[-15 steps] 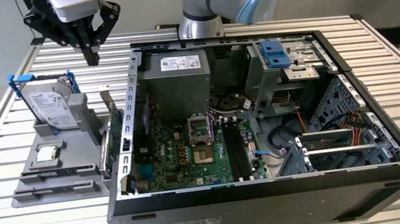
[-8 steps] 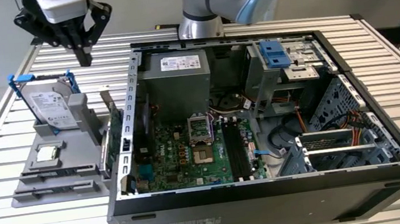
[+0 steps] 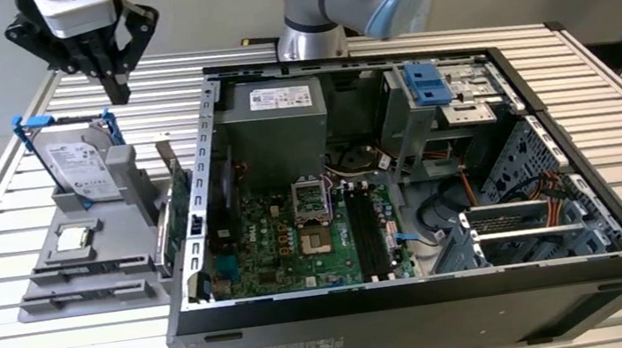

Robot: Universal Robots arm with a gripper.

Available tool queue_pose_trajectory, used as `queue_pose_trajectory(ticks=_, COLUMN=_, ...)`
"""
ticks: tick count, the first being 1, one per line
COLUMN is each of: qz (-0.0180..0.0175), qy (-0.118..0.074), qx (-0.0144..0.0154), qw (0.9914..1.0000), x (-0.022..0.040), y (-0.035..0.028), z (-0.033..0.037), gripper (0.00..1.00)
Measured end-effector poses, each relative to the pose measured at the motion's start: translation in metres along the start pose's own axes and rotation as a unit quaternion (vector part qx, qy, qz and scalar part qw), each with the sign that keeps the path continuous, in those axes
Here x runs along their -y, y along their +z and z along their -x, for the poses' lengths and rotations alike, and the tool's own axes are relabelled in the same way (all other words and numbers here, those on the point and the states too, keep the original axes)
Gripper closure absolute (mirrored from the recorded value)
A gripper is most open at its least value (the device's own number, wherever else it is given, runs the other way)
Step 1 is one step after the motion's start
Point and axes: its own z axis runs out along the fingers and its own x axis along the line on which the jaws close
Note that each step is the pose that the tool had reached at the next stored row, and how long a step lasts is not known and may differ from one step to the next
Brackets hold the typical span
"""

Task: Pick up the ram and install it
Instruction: 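Reach for the ram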

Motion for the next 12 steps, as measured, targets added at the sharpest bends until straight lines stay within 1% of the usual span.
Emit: queue_pose_trajectory(ticks=12, qz=0.0005, qy=0.000, qx=0.0000, qw=1.00000, x=0.0015, y=-0.0005, z=-0.0216, gripper=1.00)
